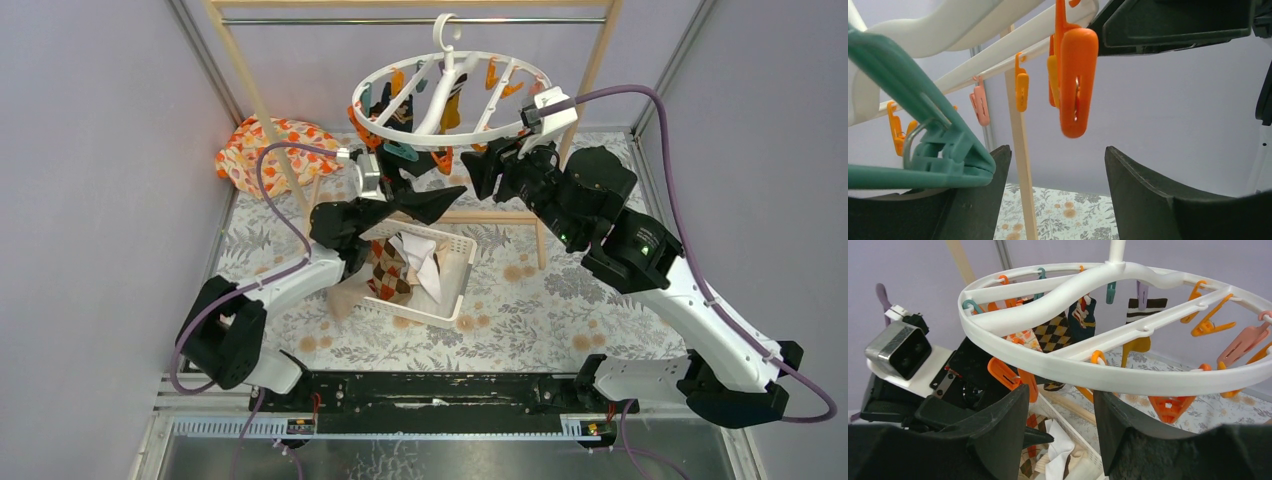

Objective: Clip the socks to the hanger
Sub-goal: Open the clamp at the hanger.

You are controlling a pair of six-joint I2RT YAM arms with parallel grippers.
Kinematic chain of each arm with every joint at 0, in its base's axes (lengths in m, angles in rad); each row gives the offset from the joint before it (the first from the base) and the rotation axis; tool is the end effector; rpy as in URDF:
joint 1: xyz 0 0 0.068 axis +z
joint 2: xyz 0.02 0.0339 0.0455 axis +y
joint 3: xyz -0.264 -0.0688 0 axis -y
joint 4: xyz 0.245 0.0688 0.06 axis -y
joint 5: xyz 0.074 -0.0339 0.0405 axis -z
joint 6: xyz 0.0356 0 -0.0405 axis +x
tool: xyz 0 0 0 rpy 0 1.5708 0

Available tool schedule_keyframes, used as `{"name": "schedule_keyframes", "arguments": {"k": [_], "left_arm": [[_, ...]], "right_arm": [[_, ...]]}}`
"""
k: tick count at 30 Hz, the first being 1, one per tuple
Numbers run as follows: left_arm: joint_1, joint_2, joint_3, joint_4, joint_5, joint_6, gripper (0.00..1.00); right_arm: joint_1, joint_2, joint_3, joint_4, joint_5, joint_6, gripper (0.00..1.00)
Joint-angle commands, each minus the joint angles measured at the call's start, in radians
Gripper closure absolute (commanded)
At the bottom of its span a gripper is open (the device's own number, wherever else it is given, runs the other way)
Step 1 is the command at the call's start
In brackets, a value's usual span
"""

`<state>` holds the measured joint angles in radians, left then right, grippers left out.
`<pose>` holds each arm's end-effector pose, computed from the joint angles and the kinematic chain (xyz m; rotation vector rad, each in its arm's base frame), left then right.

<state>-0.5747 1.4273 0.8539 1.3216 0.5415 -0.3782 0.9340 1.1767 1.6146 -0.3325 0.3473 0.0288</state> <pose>0.2395 -0.1770 0.3634 0.6191 0.7895 -1.0987 0.1417 0.1712 0.5268 -0.3841 1.4435 0.5265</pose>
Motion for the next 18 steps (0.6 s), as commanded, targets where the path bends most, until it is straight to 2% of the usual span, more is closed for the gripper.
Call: {"name": "schedule_keyframes", "arguments": {"k": [1,18], "left_arm": [[0.010,0.052,0.070,0.153,0.045,-0.077,0.23],[0.017,0.042,0.098,0.182,0.048,-0.112,0.26]], "right_arm": [[-0.008,-0.030,0.010,0.028,-0.014,0.011,0.43],[-0.009,-0.032,-0.002,0.023,-0.011,0.015,0.44]]}}
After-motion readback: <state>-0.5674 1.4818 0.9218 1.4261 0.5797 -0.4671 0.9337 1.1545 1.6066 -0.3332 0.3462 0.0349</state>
